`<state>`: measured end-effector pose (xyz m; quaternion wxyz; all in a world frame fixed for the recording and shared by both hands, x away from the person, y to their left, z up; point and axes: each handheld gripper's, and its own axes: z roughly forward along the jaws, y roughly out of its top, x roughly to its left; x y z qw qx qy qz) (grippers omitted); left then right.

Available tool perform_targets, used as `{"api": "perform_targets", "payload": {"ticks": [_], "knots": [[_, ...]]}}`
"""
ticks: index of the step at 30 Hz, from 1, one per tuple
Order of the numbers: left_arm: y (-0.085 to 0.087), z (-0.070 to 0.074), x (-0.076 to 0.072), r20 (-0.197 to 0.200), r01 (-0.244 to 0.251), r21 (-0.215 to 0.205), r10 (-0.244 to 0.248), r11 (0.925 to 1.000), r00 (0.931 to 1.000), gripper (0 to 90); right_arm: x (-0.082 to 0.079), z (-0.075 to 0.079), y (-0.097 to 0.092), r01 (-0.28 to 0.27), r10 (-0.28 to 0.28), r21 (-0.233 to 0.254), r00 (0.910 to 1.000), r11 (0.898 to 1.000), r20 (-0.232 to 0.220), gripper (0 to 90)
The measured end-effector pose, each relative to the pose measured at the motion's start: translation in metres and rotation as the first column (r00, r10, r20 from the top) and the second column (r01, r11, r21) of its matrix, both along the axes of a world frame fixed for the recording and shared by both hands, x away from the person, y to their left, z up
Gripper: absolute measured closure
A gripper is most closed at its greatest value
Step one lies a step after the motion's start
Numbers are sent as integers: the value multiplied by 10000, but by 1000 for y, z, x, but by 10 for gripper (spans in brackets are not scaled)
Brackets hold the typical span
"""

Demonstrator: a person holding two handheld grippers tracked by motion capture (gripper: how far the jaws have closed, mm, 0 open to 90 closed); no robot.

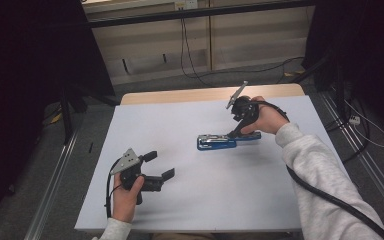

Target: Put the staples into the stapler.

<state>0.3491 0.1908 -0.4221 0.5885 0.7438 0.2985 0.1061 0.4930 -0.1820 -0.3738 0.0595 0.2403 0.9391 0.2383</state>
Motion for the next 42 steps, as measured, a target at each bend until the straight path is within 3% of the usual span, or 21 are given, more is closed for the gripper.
{"api": "perform_targets", "payload": {"ticks": [8, 21, 30, 42], "knots": [[-9, 0, 11, -231, -47, 1, 47, 10000, 9997, 34, -7, 1, -18, 313, -316, 147, 9993, 9994, 200, 167], [-24, 1, 24, -368, -25, 77, 28, 10000, 9993, 33, -20, -9, -40, 747, -750, 211, 9971, 9970, 136, 141], [-33, -1, 38, -315, -58, 376, 70, 9993, 9995, 33, -26, -10, -51, 961, -966, 154, 9947, 9953, 352, 131], [-45, -6, 53, -194, -450, 581, 462, 9973, 9987, 33, -30, -16, -63, 1082, -1082, 9, 9936, 9941, 338, 129]]}}
